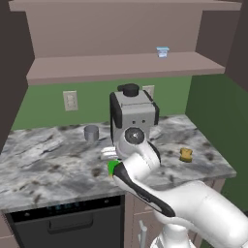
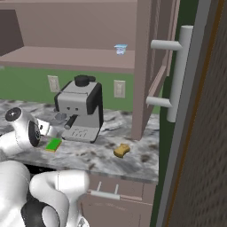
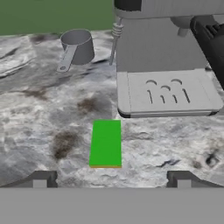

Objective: Pick the sponge and sponge from the cabinet and place them on the counter.

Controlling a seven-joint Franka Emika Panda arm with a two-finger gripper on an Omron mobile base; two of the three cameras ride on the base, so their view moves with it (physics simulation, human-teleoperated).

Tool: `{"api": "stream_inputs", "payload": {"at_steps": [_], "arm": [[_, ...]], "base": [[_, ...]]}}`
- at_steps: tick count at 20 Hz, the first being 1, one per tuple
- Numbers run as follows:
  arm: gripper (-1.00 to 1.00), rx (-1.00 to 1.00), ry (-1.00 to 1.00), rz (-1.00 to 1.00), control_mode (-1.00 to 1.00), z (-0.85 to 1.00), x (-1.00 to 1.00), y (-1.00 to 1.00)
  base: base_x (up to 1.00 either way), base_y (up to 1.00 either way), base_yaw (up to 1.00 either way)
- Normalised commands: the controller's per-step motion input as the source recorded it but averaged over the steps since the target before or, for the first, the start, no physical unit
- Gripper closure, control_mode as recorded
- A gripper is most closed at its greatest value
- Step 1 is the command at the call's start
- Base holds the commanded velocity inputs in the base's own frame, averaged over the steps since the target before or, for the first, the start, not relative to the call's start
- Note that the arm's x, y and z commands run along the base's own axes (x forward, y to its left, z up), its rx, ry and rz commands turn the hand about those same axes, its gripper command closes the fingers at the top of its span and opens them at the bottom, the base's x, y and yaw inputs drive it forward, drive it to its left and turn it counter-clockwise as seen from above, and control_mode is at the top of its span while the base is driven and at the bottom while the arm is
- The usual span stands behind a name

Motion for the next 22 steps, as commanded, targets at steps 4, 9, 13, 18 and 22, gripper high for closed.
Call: {"api": "stream_inputs", "payload": {"at_steps": [4,9,13,18,22], "arm": [[-1.0,-0.03,0.0,0.0,-1.0,0.51,-0.25,0.01],[-1.0,-0.04,0.0,0.0,-1.0,0.54,-0.2,0.0],[-1.0,-0.03,0.0,0.0,-1.0,0.51,-0.18,0.0],[-1.0,-0.04,0.0,0.0,-1.0,0.47,-0.21,0.0],[-1.0,-0.04,0.0,0.0,-1.0,0.4,-0.3,0.01]], "base": [[0.0,0.0,0.0],[0.0,0.0,0.0],[0.0,0.0,0.0],[0.0,0.0,0.0],[0.0,0.0,0.0]]}}
